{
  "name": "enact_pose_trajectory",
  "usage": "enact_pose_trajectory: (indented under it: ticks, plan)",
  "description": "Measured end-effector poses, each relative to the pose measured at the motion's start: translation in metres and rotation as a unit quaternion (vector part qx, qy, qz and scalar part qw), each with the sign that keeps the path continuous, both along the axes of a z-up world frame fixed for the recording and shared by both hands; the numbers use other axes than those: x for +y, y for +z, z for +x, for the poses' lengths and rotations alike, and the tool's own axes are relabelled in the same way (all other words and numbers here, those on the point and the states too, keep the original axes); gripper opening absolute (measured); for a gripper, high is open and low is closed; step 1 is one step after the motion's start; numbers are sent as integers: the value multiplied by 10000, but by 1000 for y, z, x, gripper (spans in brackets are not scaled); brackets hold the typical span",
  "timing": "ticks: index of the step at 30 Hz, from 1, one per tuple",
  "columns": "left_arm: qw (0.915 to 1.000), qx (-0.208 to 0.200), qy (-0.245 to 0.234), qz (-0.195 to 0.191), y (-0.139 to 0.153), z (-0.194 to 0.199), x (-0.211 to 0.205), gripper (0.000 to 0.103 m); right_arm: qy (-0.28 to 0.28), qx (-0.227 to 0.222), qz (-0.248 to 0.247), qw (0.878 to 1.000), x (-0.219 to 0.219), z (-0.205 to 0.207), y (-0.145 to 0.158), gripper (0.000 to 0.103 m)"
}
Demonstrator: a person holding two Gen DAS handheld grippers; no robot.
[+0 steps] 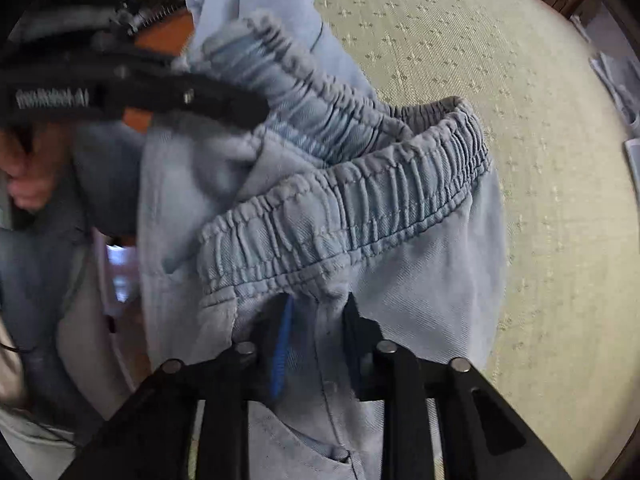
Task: Fold clothes
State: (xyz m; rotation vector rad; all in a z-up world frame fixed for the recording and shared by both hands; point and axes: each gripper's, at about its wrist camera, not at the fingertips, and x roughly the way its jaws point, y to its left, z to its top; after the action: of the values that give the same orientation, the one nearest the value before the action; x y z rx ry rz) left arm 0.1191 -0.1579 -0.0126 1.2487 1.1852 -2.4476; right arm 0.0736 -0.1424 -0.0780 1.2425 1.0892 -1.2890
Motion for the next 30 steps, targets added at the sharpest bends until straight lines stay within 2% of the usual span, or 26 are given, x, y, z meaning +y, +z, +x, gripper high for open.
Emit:
enact_pose_trajectory:
  ticks: [3,6,10,13,15,17,19,23,28,30]
  plan:
    - [10000,13,6,9,0,0,0,14,4,415,-87,9991,1,14,6,11]
    - [10000,46,25,34,0,2,-2,14,-206,787,-401,9959,10,18,27,9]
    - [9999,93,99,56,1,5,-6,14,-690,1360,-915,9841,28,13,62,9]
    - [9994,148,289,71,3,12,-10,14,-1354,1934,-1383,9618,53,0,95,9]
    - [9987,215,463,58,6,17,-14,14,-1940,2263,-1544,9420,73,-14,109,9]
    - [9969,343,707,48,10,25,-20,14,-2560,2616,-1640,9161,103,-34,124,8]
    - [9955,479,817,30,13,29,-22,14,-3110,2748,-1739,8930,134,-51,136,8]
    - [9970,489,591,-98,15,23,-13,14,-3914,2686,-1846,8606,189,-65,125,8]
    - [9991,192,306,-224,9,12,-4,14,-4151,1453,-2063,8741,199,-83,71,9]
    - [9992,119,303,-251,6,10,-3,14,-4072,1000,-2161,8817,201,-95,61,12]
